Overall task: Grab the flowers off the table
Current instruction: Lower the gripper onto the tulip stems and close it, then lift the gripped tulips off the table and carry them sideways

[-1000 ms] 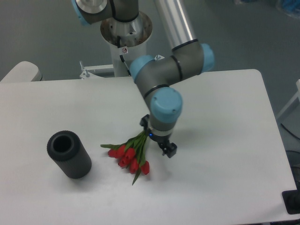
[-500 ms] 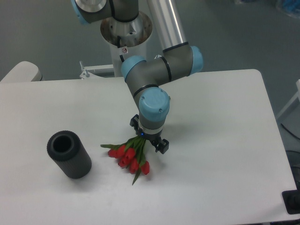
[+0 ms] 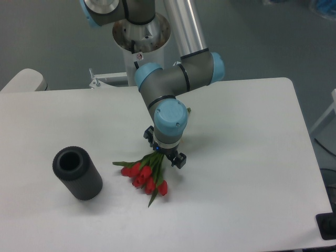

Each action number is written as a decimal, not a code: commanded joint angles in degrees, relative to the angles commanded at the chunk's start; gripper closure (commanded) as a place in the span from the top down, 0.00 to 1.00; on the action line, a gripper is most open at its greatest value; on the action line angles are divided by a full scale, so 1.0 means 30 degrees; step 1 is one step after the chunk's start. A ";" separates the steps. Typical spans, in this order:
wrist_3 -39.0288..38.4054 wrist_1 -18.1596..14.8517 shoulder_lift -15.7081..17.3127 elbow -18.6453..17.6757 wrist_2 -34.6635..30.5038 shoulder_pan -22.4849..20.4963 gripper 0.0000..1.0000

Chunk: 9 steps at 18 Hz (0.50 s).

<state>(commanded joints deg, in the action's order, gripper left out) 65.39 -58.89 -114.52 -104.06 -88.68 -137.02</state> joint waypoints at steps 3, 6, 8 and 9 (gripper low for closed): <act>-0.0642 0.0176 -0.0029 -0.0235 0.0029 0.0029 0.83; -0.1228 0.0205 -0.0088 -0.0176 0.0029 0.0175 0.47; -0.1348 0.0176 -0.0088 -0.0118 0.0029 0.0176 0.27; -0.1377 0.0176 -0.0088 -0.0059 0.0029 0.0176 0.19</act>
<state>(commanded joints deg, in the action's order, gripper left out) 61.26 -58.36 -114.79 -104.24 -88.59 -136.49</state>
